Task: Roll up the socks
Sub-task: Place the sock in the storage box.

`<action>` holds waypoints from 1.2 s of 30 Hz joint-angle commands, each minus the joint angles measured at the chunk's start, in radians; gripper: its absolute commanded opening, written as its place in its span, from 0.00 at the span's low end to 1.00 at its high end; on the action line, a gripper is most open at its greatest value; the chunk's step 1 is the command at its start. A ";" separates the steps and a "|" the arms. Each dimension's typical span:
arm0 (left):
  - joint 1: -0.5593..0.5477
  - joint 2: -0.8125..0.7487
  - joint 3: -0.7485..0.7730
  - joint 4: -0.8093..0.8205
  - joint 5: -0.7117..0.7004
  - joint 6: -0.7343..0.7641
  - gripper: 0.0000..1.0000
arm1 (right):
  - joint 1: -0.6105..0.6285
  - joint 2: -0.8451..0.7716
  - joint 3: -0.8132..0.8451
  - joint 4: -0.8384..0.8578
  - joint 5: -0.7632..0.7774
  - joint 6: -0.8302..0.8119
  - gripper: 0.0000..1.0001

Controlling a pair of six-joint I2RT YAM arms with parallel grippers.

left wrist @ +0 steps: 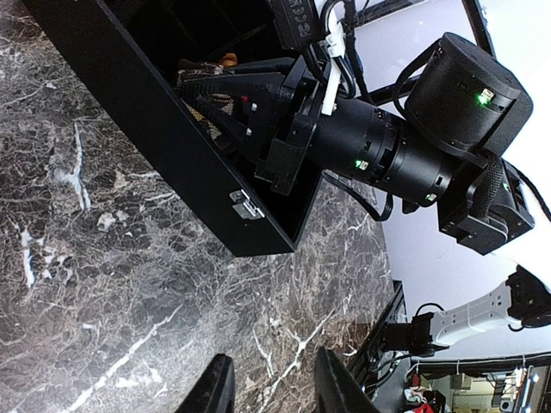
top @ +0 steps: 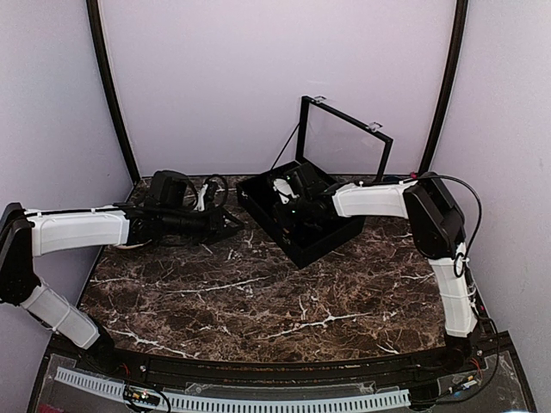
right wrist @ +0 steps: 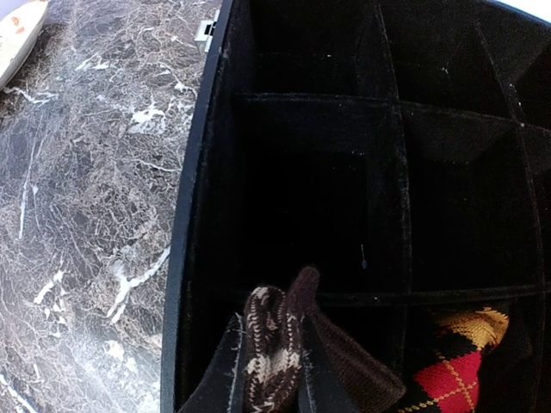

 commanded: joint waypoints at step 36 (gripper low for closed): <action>0.003 0.075 0.050 0.050 0.029 -0.005 0.35 | -0.053 0.264 0.436 -0.501 -0.035 0.090 0.00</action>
